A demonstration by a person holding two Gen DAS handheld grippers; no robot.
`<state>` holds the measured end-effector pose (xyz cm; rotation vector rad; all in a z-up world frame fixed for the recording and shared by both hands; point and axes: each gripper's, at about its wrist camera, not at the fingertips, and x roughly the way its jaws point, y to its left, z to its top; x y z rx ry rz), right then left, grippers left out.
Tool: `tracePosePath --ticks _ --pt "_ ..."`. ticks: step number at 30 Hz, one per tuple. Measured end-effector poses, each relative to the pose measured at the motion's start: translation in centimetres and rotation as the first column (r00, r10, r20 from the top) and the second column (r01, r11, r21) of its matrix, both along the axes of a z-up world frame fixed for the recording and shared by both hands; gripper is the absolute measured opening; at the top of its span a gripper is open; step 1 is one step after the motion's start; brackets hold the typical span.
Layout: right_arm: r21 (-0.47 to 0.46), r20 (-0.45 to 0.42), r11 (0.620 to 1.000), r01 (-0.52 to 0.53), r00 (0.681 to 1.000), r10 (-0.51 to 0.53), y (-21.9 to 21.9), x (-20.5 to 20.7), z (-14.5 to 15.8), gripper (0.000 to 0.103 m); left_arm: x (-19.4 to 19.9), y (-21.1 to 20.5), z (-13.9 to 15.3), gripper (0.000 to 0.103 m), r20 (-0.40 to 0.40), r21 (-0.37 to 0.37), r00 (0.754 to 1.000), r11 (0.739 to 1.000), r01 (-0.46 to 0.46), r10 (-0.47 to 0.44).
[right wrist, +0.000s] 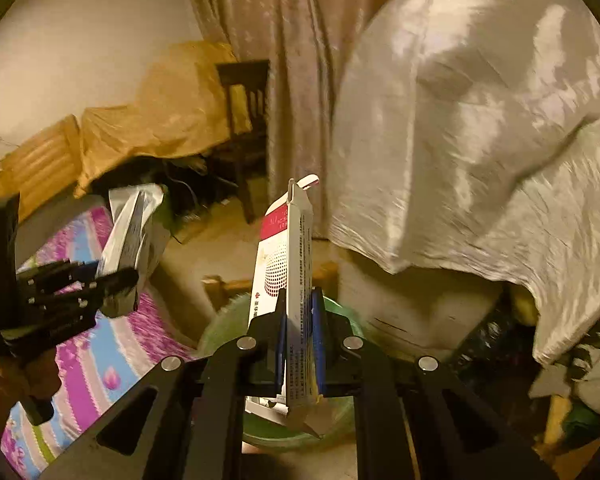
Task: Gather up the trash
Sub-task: 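Carry the sachets and medicine box toward the green bin with both tools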
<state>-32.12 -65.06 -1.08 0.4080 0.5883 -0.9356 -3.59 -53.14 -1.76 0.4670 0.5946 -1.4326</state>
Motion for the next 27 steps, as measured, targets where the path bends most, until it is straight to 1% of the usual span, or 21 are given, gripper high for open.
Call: tracePosePath --ticks 2,6,9,17,27 --pt "0.017 -0.013 1.000 0.022 1.000 -0.022 -1.1 -0.5 -0.9 0.012 -0.6 -0.9 -0.5 0.034 0.000 0.014 1.000 1.000 0.006 -0.006" --pt "0.036 -0.043 0.999 0.034 0.999 -0.033 -2.0 -0.2 -2.8 0.012 -1.9 -1.8 -1.7 0.034 0.017 0.050 1.000 0.998 0.023 -0.024" --pt "0.048 -0.047 0.998 0.035 0.998 -0.032 -1.9 -0.1 -3.6 0.012 -2.9 -2.4 -2.3 0.034 0.037 0.068 0.999 0.997 0.034 -0.037" --pt "0.049 -0.061 0.998 0.025 0.998 -0.022 -1.4 0.2 -4.0 0.012 -4.3 -2.9 -3.0 0.034 0.063 0.093 0.997 0.995 0.039 -0.045" --pt "0.044 -0.094 0.999 -0.002 0.996 0.006 -1.4 0.6 -4.8 0.012 -5.8 -3.0 -3.4 0.034 0.124 0.109 0.992 0.994 0.020 -0.034"
